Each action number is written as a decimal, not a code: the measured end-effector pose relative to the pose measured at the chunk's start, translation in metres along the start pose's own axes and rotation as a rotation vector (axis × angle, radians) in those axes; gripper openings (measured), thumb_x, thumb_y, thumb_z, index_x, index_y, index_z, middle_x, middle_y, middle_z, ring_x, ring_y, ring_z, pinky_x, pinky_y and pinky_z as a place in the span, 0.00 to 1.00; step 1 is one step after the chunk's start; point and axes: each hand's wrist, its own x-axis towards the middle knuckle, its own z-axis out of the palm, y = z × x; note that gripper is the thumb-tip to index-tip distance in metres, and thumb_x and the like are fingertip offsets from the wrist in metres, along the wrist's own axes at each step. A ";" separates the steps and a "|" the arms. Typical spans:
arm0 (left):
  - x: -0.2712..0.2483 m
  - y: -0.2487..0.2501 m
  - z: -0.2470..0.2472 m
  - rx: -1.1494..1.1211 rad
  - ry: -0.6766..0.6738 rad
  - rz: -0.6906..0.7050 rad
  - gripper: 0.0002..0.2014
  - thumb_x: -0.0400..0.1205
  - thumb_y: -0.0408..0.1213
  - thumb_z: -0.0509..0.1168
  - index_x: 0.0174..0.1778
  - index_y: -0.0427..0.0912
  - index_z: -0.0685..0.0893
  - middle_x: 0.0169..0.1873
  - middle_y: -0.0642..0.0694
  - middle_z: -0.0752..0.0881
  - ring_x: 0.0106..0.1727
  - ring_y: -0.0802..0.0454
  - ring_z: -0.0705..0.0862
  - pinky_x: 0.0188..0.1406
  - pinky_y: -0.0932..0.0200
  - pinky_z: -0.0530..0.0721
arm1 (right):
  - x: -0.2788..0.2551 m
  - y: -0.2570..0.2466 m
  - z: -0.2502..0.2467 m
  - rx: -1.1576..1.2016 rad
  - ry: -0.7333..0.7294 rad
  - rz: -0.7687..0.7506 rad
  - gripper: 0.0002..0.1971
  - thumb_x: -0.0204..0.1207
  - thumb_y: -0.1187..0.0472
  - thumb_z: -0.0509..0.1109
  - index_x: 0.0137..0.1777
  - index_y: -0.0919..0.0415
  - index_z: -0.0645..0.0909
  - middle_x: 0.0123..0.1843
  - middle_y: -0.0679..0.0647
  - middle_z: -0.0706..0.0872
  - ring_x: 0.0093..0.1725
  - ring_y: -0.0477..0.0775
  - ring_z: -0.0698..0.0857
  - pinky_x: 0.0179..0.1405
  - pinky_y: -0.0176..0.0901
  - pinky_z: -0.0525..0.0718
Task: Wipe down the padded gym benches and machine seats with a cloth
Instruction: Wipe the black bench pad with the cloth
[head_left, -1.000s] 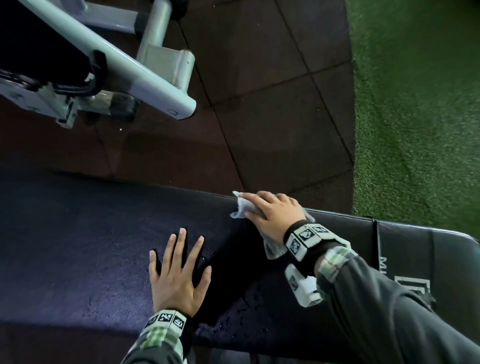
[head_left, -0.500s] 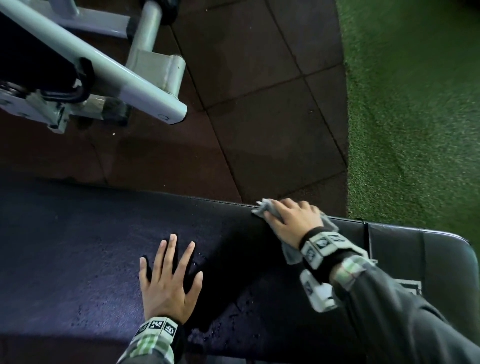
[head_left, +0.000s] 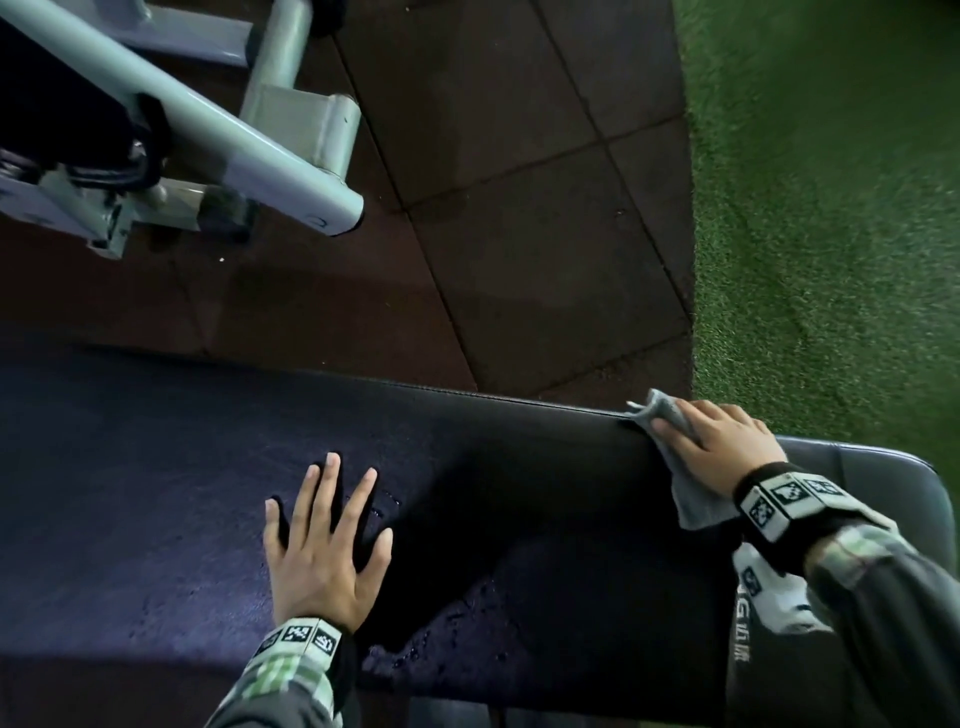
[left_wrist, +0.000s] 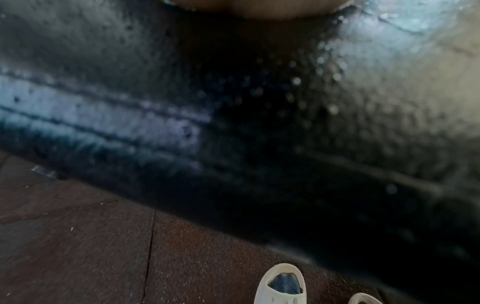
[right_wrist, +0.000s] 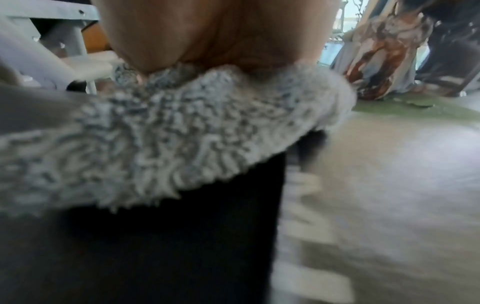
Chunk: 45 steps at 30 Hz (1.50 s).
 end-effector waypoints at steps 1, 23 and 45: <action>0.000 -0.001 0.001 0.008 0.018 0.005 0.29 0.85 0.61 0.48 0.79 0.52 0.73 0.84 0.43 0.65 0.84 0.44 0.63 0.82 0.30 0.52 | -0.001 0.003 0.001 0.007 0.013 0.003 0.28 0.78 0.34 0.48 0.77 0.39 0.61 0.74 0.44 0.72 0.72 0.58 0.69 0.73 0.52 0.63; -0.002 -0.021 0.001 -0.046 -0.109 0.149 0.33 0.81 0.62 0.50 0.84 0.59 0.61 0.87 0.46 0.53 0.87 0.48 0.50 0.80 0.30 0.45 | -0.126 -0.067 0.132 0.365 0.438 0.081 0.29 0.72 0.46 0.59 0.74 0.34 0.59 0.79 0.52 0.66 0.75 0.72 0.64 0.74 0.69 0.62; -0.005 -0.055 0.004 0.043 -0.050 0.376 0.32 0.83 0.61 0.47 0.86 0.60 0.57 0.88 0.47 0.48 0.87 0.48 0.48 0.80 0.30 0.49 | -0.179 -0.089 0.218 1.187 0.905 0.944 0.32 0.83 0.53 0.60 0.83 0.58 0.51 0.83 0.64 0.37 0.83 0.61 0.43 0.80 0.48 0.52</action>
